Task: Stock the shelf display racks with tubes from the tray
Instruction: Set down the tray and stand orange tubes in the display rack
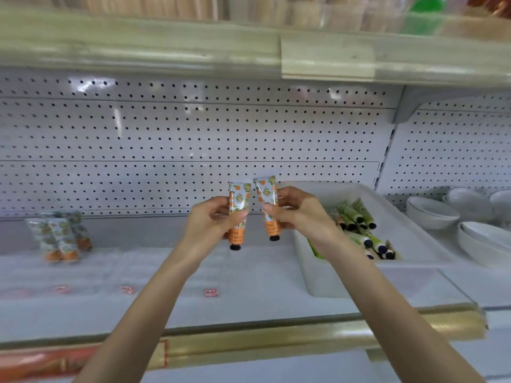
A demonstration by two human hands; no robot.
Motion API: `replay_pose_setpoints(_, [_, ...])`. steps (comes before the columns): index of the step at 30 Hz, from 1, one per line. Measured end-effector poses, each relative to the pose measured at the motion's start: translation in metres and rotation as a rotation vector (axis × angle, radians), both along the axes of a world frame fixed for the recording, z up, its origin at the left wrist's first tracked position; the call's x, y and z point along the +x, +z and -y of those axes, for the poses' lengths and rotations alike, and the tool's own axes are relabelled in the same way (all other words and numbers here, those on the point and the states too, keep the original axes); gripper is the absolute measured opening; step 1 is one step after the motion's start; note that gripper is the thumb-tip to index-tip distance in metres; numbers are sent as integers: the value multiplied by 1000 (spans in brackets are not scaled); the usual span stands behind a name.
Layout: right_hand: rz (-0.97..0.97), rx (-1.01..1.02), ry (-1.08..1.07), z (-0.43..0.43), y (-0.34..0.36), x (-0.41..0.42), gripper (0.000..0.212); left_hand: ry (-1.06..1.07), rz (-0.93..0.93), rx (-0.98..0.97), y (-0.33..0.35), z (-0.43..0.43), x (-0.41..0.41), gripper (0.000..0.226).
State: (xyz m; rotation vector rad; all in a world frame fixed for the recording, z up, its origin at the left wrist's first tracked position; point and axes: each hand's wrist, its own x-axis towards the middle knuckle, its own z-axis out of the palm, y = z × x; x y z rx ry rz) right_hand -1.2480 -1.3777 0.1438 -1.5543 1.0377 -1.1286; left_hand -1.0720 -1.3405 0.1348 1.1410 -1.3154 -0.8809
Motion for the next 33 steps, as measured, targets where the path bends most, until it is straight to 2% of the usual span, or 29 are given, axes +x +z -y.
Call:
replay_pose_setpoints(13, [58, 46, 95, -21, 1, 31, 20, 60, -21, -15, -1, -39, 34, 16])
replay_pose_setpoints(19, [75, 65, 155, -22, 1, 69, 29, -47, 88, 46, -4, -43, 71, 16])
replay_pose_setpoints(27, [33, 51, 166, -20, -2, 143, 25, -60, 157, 86, -2, -55, 175, 19])
replay_pose_setpoints(33, [-2, 43, 134, -19, -8, 205, 24, 85, 188, 54, 6, -64, 278, 21])
